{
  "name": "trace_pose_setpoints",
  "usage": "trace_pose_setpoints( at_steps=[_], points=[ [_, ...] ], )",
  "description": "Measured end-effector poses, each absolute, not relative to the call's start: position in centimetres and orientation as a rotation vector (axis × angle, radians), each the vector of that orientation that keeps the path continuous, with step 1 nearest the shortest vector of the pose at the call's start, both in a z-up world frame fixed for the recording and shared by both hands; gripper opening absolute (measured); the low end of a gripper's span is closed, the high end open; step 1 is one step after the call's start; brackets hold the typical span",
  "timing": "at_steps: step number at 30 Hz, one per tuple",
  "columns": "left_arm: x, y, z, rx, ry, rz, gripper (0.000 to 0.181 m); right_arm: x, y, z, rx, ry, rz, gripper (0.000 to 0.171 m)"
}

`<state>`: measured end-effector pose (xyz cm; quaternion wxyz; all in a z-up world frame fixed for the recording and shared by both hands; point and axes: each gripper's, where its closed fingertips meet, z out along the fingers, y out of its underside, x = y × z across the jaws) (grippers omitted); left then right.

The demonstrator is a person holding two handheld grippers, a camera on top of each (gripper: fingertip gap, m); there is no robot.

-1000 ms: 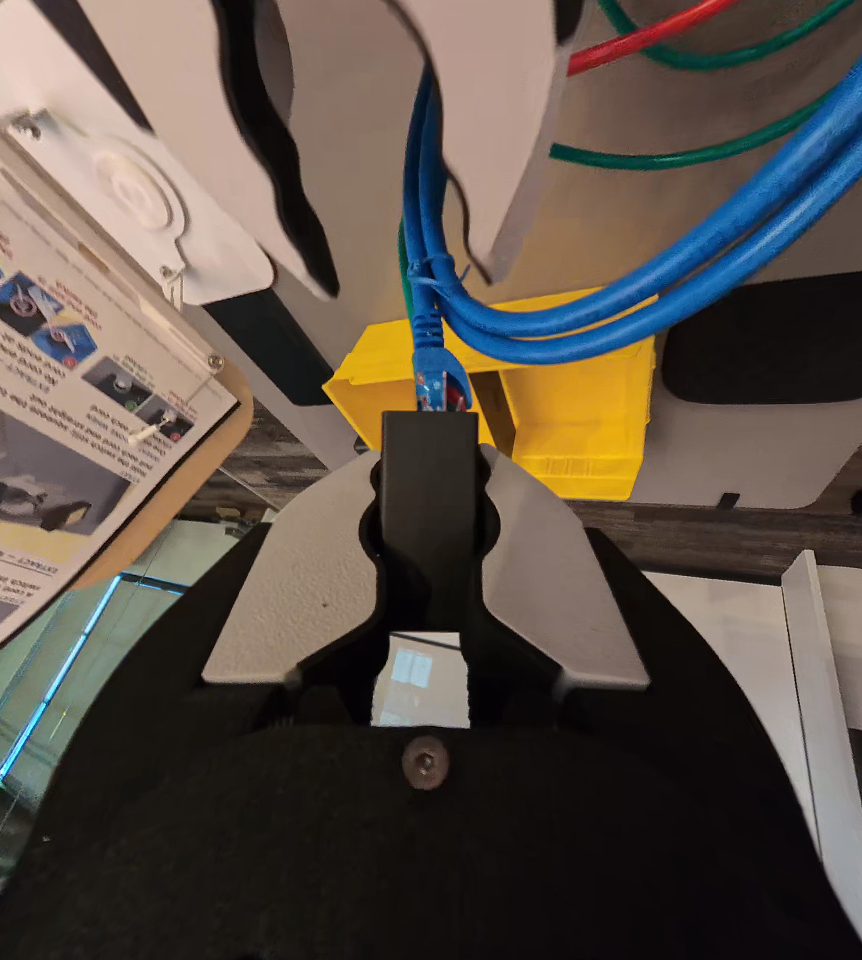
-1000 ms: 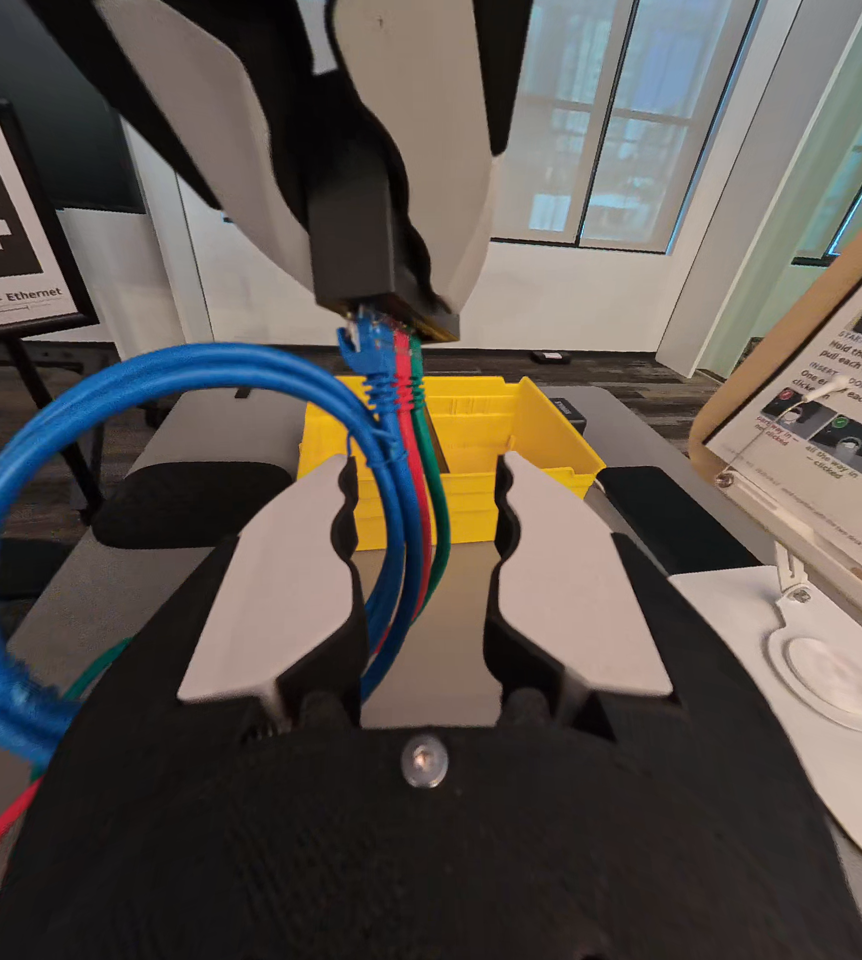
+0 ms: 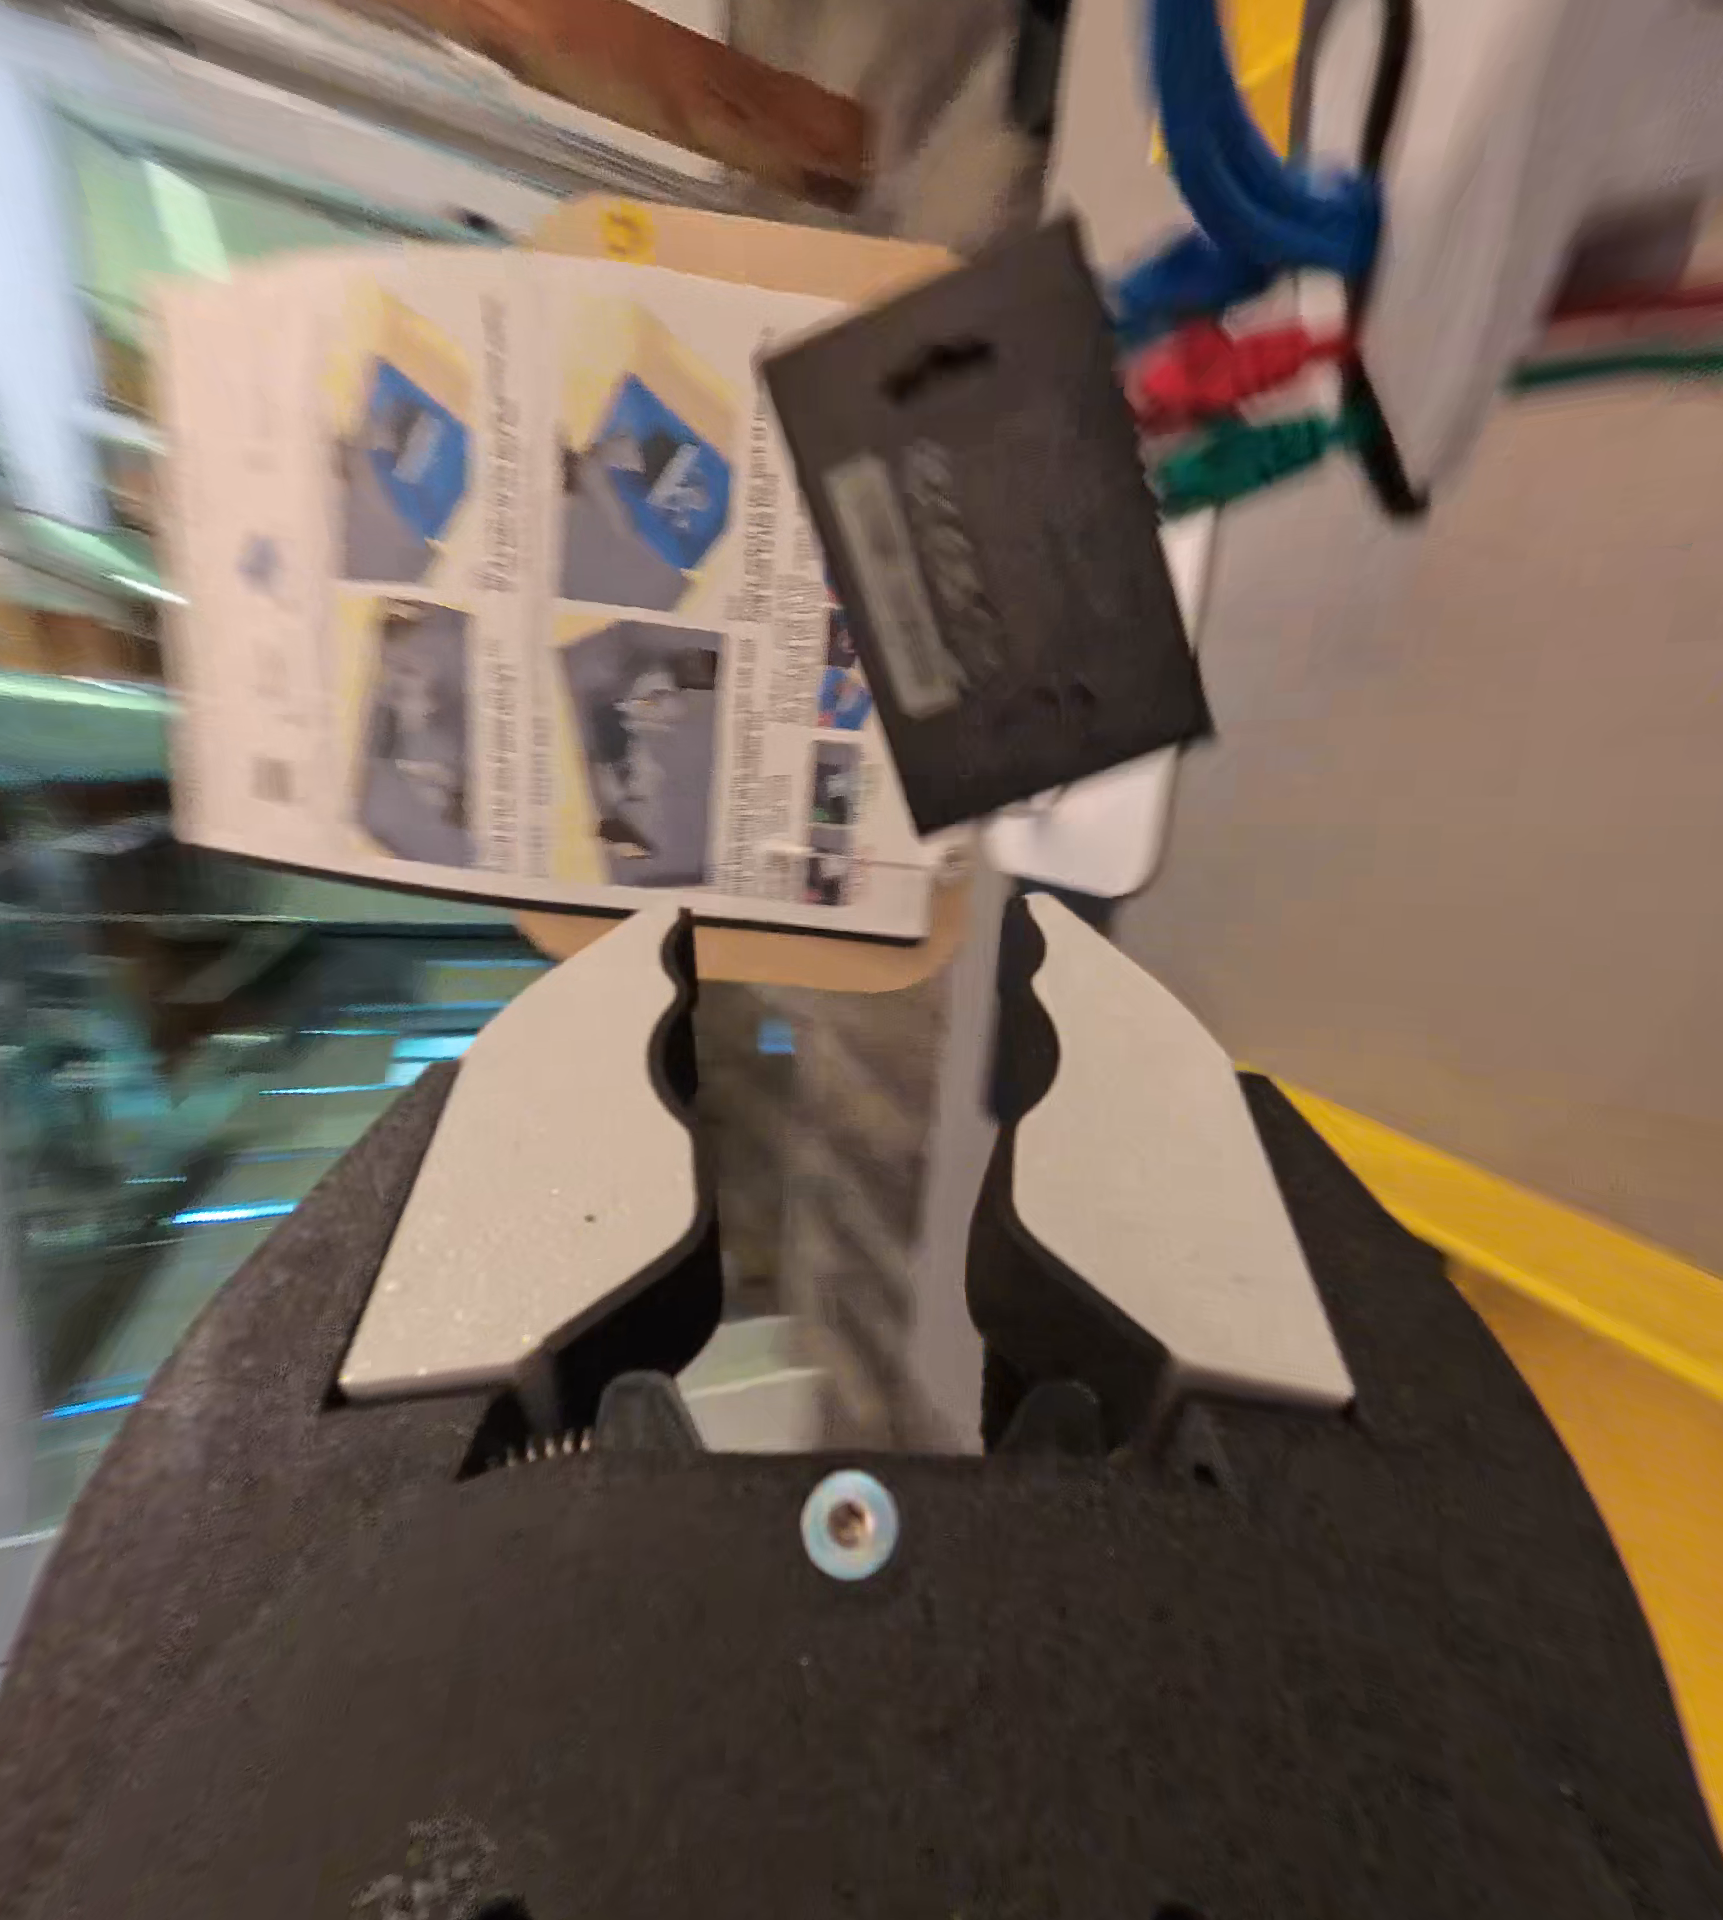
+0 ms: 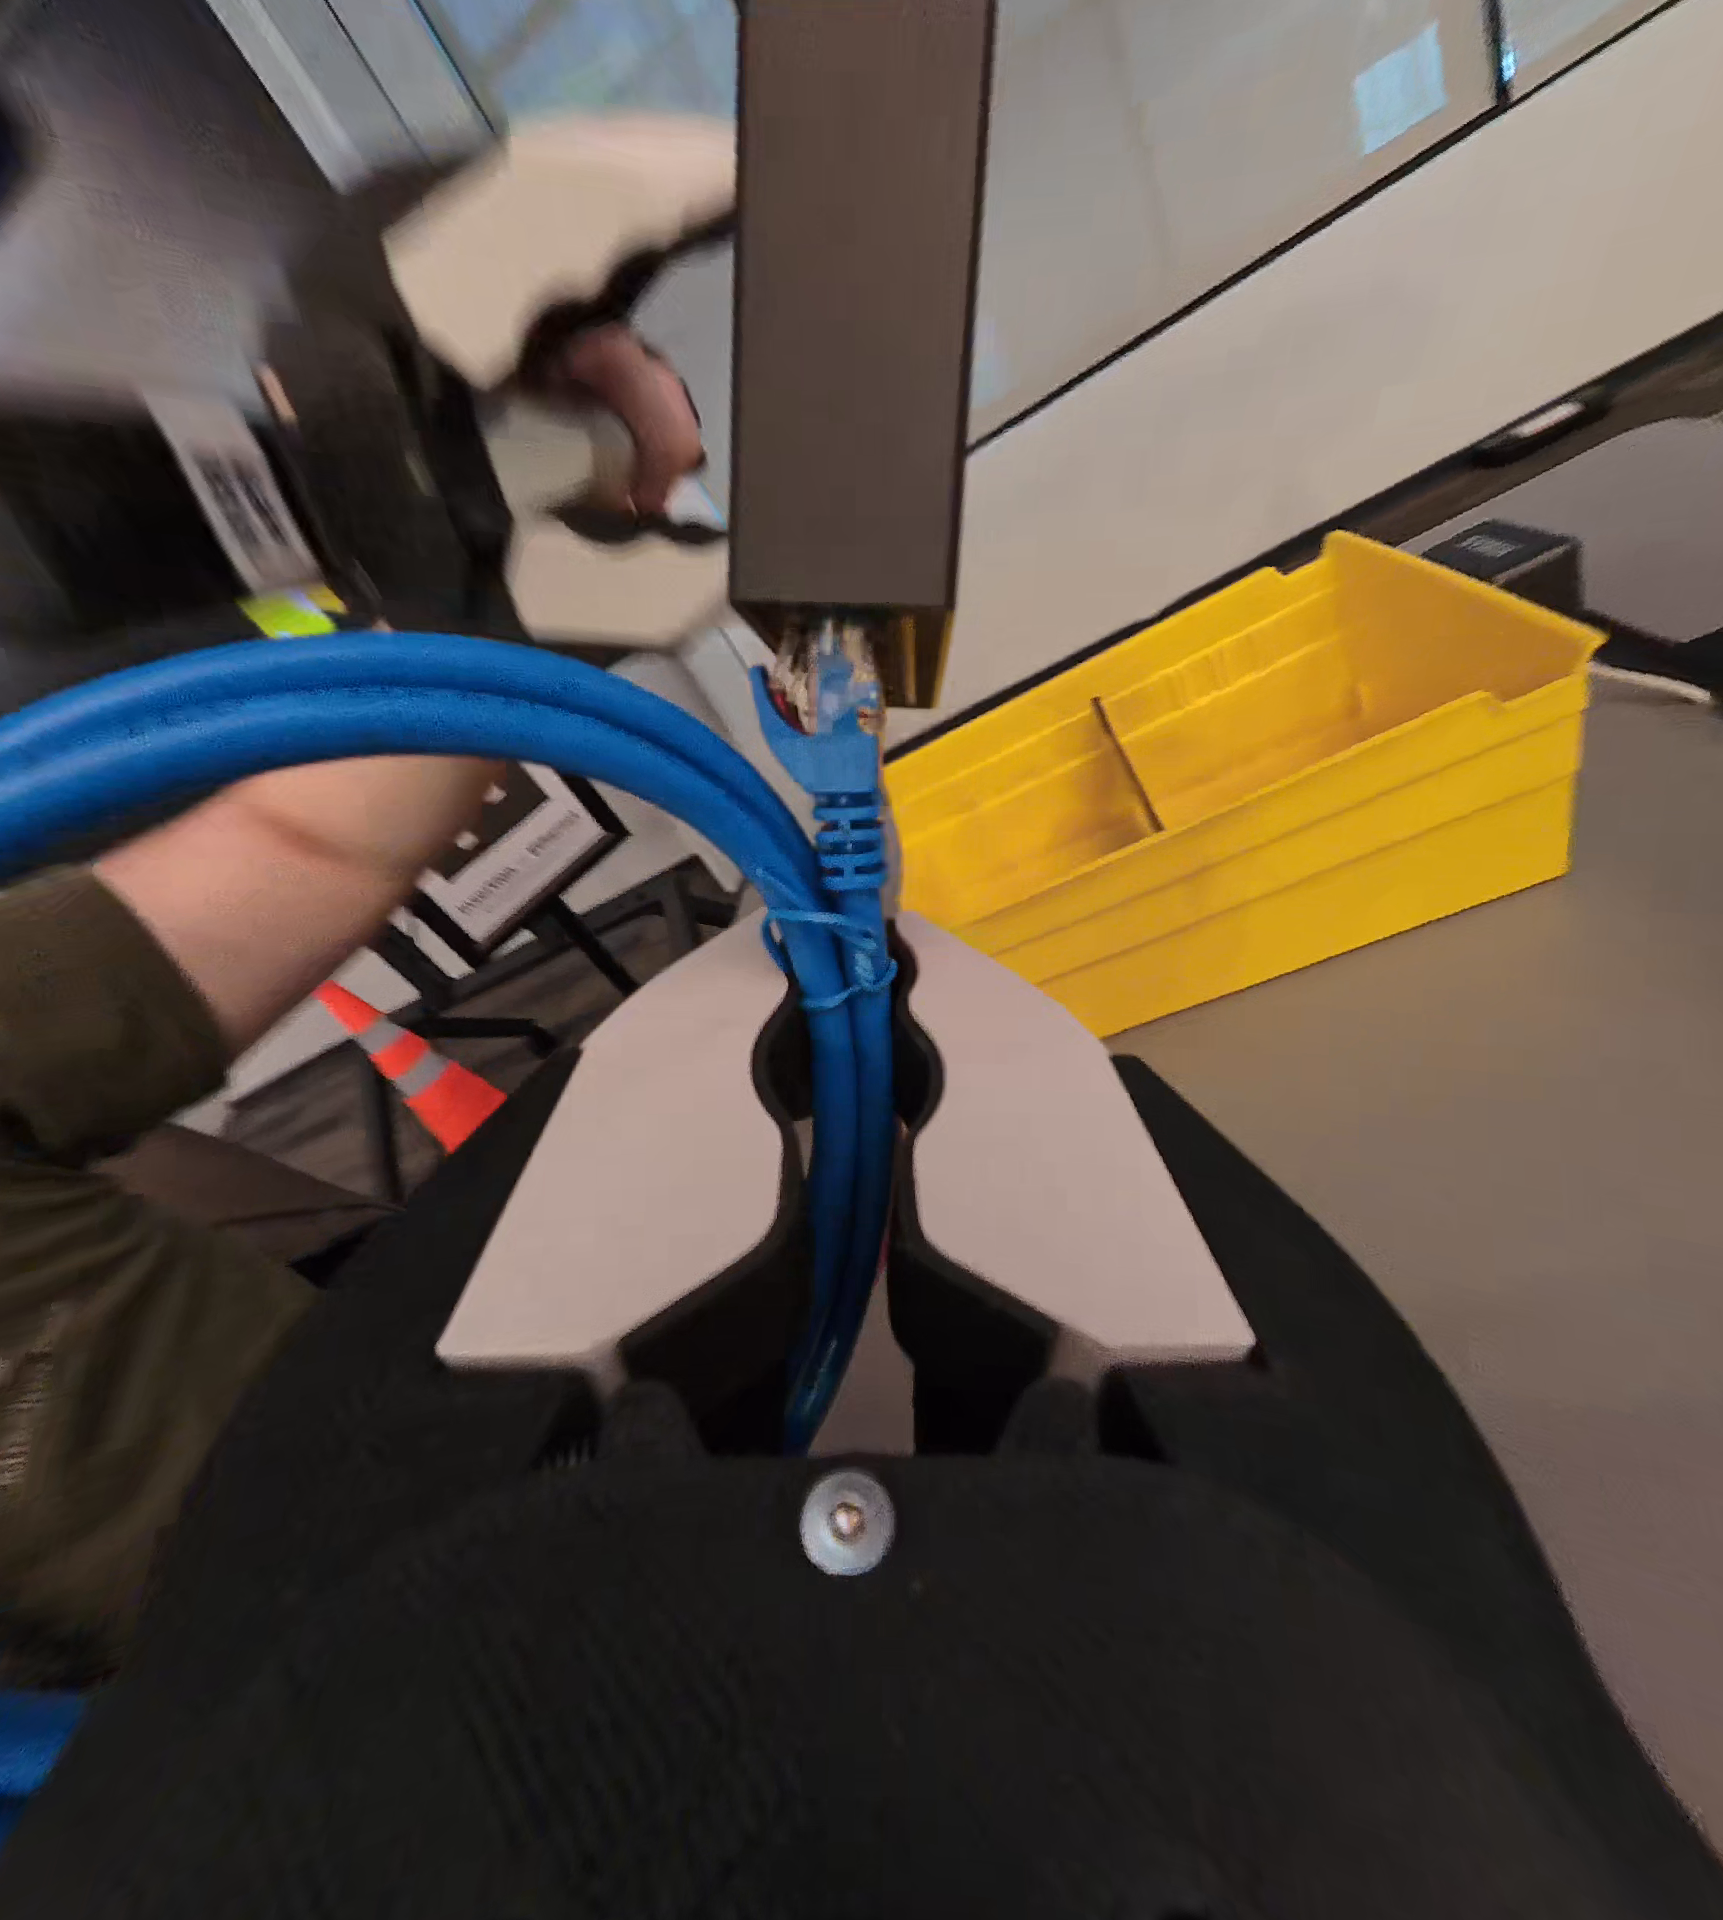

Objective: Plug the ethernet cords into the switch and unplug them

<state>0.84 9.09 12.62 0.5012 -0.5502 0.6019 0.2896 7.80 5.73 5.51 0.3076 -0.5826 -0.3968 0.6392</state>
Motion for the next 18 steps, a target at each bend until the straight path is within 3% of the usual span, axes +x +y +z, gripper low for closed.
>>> trace_pose_setpoints(
  at_steps=[2,4,8,12,18],
  points=[
    [0.7,7.7,11.4,-1.085,1.447,0.891,0.041,8.2,5.4,6.0,-1.542,-1.034,1.784,0.012],
    [1.6,6.8,10.4,-0.933,1.403,0.936,0.039,8.4,5.1,6.3,-1.542,-1.021,1.854,0.011],
    [2.4,8.1,10.4,-0.859,1.334,1.028,0.061,8.5,4.2,6.8,-1.561,-0.957,2.069,0.011],
    [3.1,10.0,11.0,-0.742,1.358,1.135,0.070,8.5,4.1,6.6,-1.590,-0.890,2.224,0.011],
    [5.5,9.8,9.4,-0.366,1.560,1.221,0.055,8.7,3.5,6.9,-1.543,-0.846,2.462,0.011]
  ],
)
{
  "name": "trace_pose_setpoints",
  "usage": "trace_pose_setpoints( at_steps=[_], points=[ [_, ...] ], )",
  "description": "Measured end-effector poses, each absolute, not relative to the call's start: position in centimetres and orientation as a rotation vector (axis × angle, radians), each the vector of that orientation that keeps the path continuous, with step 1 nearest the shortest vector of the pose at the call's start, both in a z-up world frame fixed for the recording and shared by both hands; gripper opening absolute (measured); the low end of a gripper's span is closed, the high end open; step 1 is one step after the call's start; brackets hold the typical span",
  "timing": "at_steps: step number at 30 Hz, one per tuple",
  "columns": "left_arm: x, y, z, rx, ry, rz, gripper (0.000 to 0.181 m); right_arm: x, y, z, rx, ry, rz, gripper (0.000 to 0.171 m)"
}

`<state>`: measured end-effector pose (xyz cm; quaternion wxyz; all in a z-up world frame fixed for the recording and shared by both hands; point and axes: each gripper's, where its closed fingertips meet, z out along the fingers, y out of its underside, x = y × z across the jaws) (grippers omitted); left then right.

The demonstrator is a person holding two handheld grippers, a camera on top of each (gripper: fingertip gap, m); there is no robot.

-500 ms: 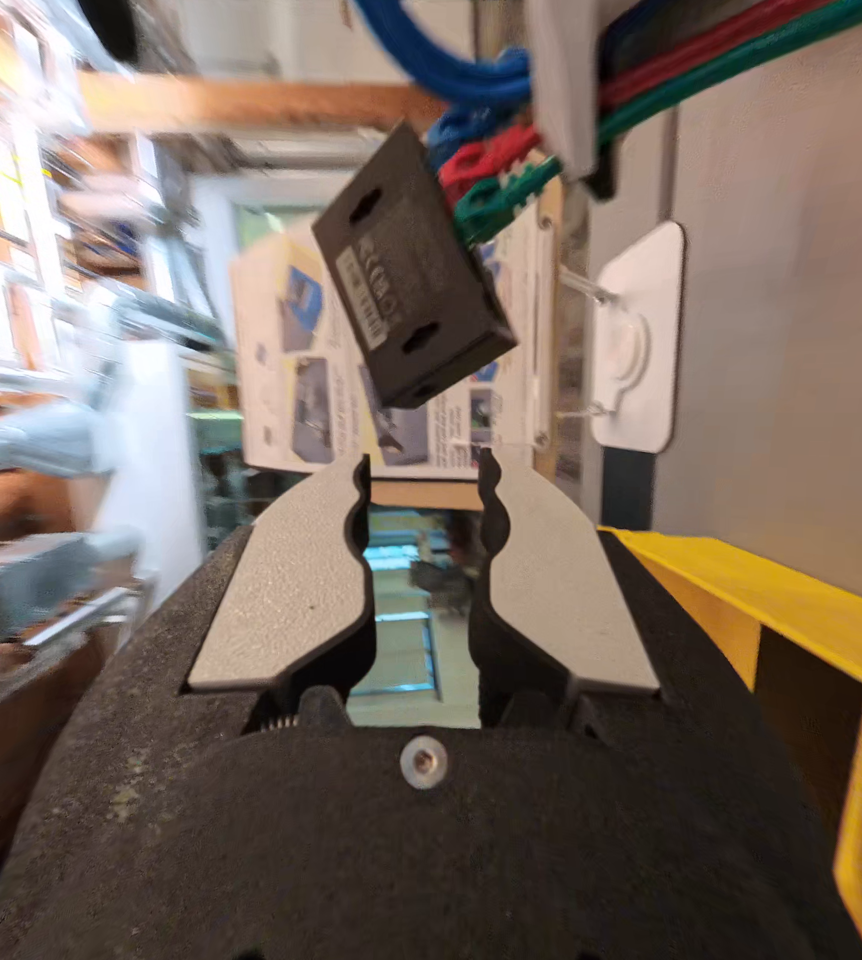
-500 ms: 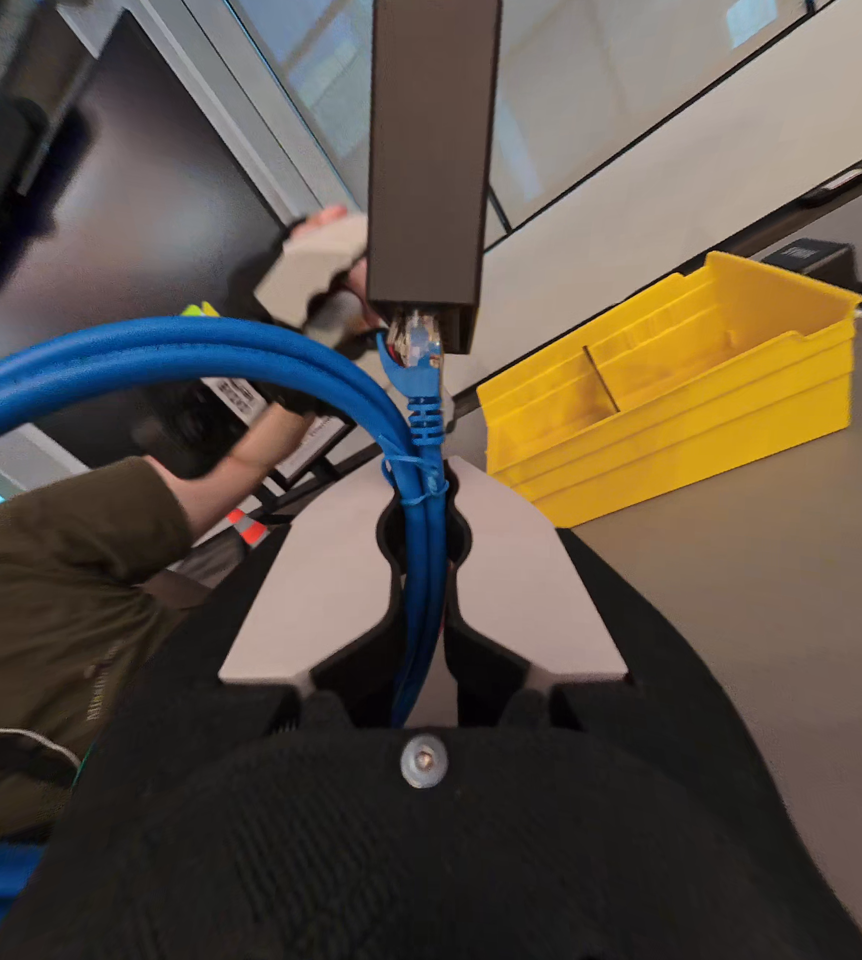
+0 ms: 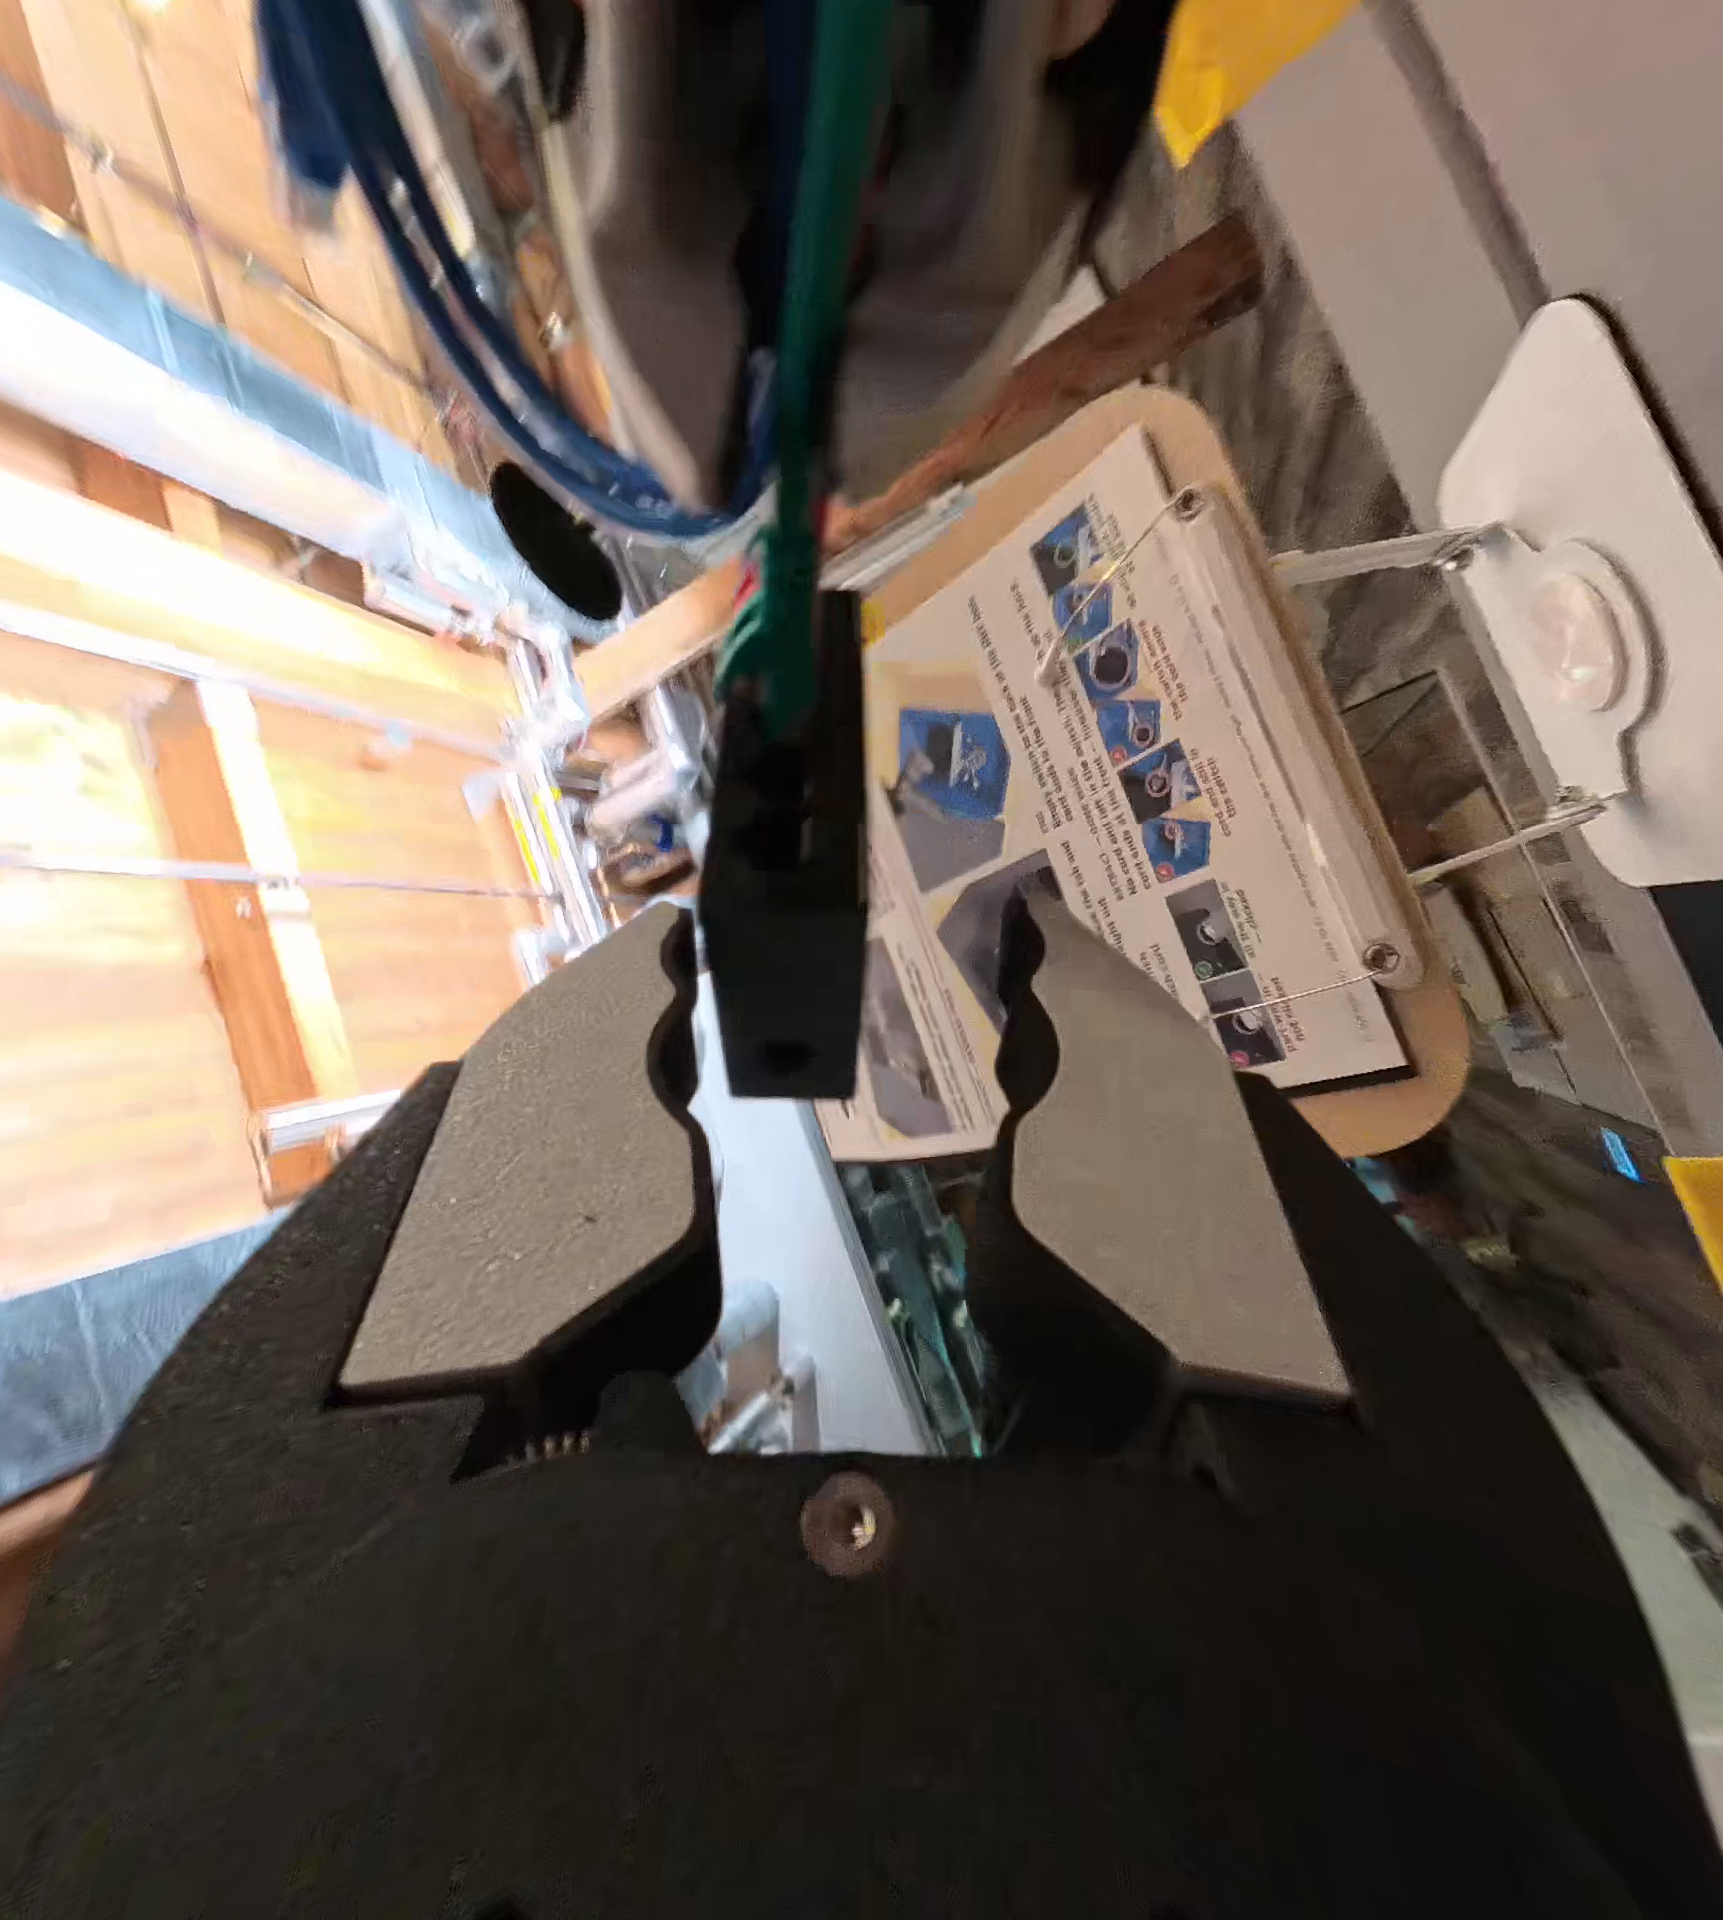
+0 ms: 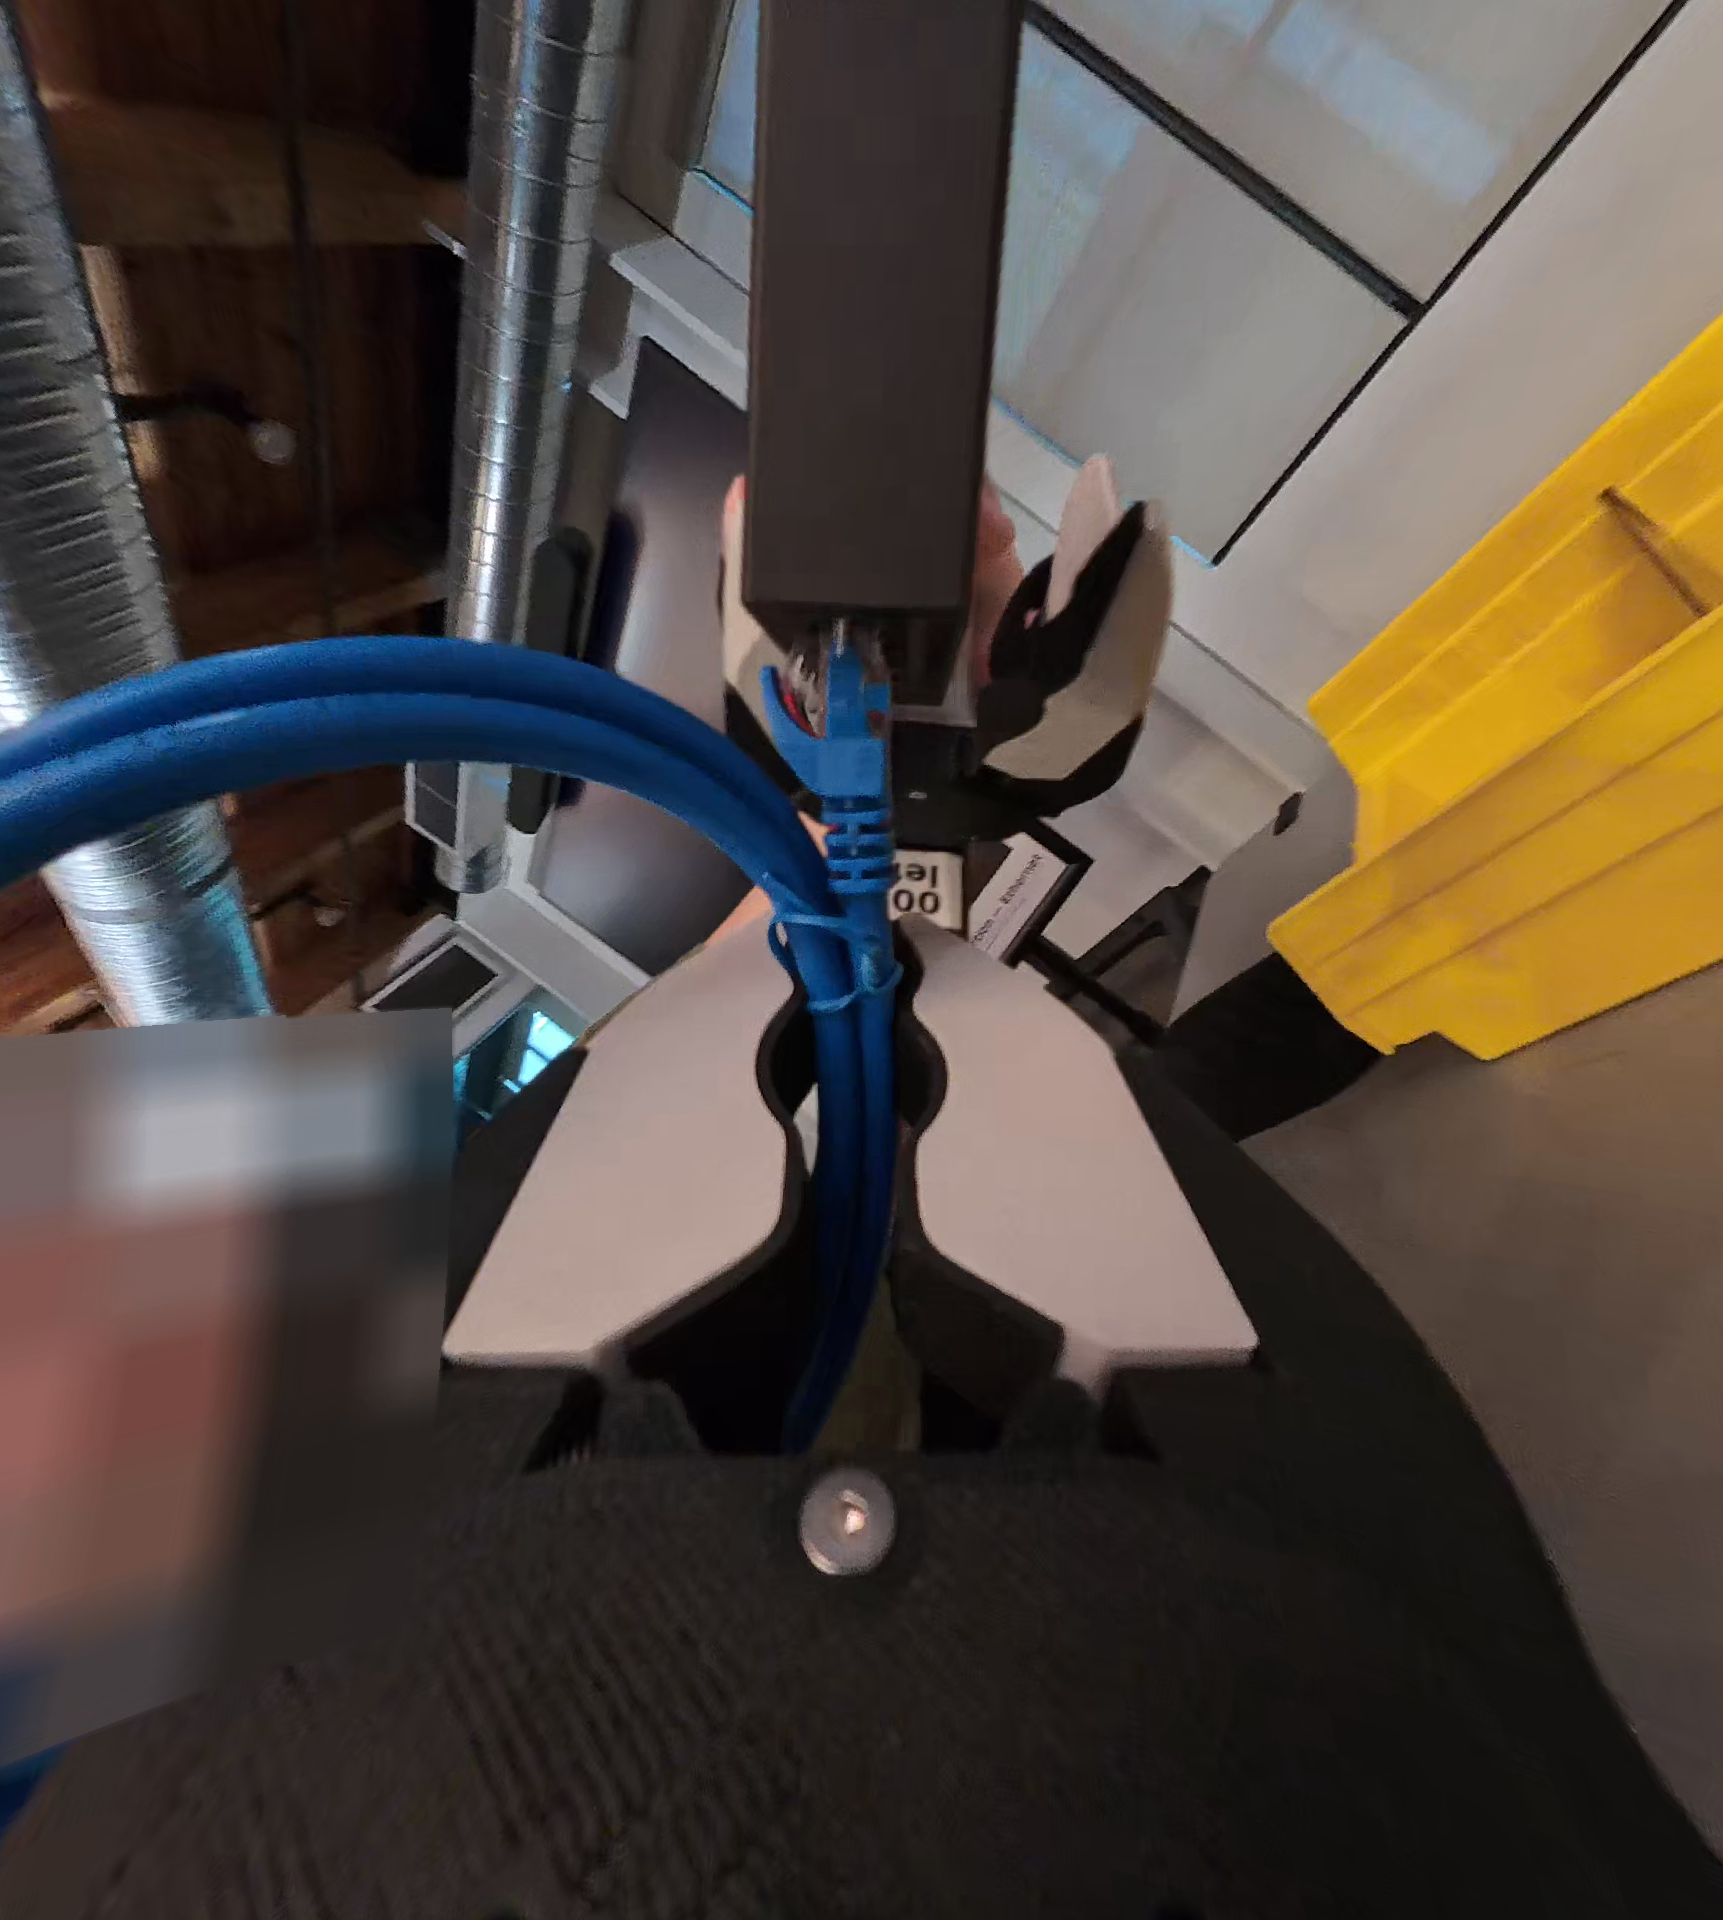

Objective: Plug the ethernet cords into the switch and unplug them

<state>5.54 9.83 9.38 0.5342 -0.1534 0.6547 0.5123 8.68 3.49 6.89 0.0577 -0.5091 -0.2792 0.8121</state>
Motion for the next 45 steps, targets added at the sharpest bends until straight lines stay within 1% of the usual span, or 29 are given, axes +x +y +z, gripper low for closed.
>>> trace_pose_setpoints(
  at_steps=[2,7,11,12,14,17,21,23,26,28,29,30,33,45],
  points=[
    [5.8,10.1,8.9,-0.346,1.607,1.215,0.056,8.7,3.2,6.8,-1.544,-0.861,2.493,0.011],
    [7.1,9.2,10.0,-0.231,1.648,1.173,0.045,8.5,2.2,6.1,-1.564,-0.938,2.537,0.011],
    [7.0,9.8,9.6,-0.214,1.675,1.215,0.048,8.2,1.0,5.7,-1.580,-1.043,2.529,0.011],
    [6.9,10.0,9.3,-0.217,1.683,1.227,0.051,8.2,0.8,5.6,-1.582,-1.057,2.530,0.011],
    [7.0,9.9,8.8,-0.199,1.686,1.239,0.049,8.1,0.9,5.2,-1.601,-1.059,2.522,0.011],
    [6.5,10.1,8.7,-0.319,1.674,1.224,0.046,8.0,0.9,5.2,-1.598,-1.030,2.574,0.012],
    [6.4,10.1,8.9,-0.290,1.648,1.272,0.047,8.0,0.8,5.0,-1.602,-1.019,2.612,0.011],
    [6.5,9.7,9.0,-0.312,1.636,1.230,0.046,8.0,0.8,5.0,-1.602,-1.024,2.619,0.011],
    [6.5,9.1,9.4,-0.362,1.627,1.159,0.051,8.2,1.3,5.1,-1.592,-0.988,2.629,0.011],
    [6.4,8.9,9.4,-0.390,1.636,1.135,0.050,8.3,1.4,5.2,-1.587,-0.982,2.631,0.011],
    [6.3,8.8,9.3,-0.402,1.639,1.127,0.049,8.4,1.4,5.3,-1.584,-0.983,2.633,0.011],
    [6.2,8.8,9.0,-0.408,1.653,1.120,0.040,8.5,1.3,5.4,-1.576,-0.991,2.641,0.011],
    [6.3,8.2,8.3,-0.348,1.679,1.126,0.030,8.6,1.1,5.3,-1.576,-1.007,2.651,0.012],
    [6.3,8.7,8.4,-0.461,1.661,1.164,0.029,9.0,0.8,5.4,-1.554,-0.994,2.765,0.012]
  ],
)
